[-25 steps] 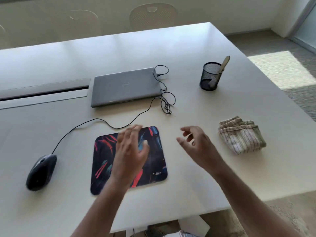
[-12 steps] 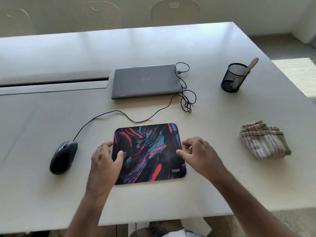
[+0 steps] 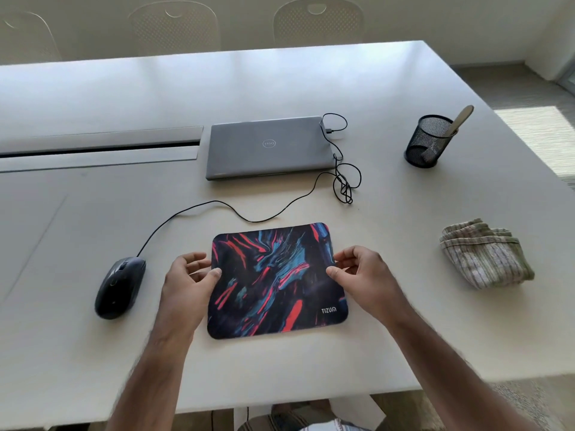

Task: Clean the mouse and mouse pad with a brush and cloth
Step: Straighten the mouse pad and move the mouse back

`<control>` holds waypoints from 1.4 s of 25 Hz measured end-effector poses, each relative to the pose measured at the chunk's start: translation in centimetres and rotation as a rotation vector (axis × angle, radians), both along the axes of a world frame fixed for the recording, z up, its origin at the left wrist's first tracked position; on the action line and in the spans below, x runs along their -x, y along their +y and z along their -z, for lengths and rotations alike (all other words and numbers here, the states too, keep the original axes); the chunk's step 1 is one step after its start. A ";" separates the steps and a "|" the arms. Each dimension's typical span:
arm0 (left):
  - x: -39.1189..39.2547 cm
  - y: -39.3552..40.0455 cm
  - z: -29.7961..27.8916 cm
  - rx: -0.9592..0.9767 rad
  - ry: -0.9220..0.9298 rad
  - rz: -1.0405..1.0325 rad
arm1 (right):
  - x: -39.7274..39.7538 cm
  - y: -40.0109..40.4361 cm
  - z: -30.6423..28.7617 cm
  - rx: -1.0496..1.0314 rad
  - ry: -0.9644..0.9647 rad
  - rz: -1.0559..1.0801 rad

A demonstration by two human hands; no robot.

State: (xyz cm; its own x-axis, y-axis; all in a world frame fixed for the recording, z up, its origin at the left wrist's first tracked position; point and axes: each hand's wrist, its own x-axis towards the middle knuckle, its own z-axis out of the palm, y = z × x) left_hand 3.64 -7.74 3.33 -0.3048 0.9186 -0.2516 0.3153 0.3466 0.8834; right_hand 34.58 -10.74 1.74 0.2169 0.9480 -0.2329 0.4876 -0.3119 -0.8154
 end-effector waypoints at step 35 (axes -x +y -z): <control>-6.3 1.1 1.0 -0.379 0.487 0.304 | -9.6 -1.4 1.1 -0.381 -0.499 -0.070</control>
State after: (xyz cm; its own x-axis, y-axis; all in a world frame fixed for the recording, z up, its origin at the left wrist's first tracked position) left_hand 9.90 -6.65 2.36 -0.0165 0.9788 0.2042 0.7417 -0.1250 0.6590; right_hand 44.14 -12.10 0.60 0.1470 0.9604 0.2368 0.8467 0.0017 -0.5321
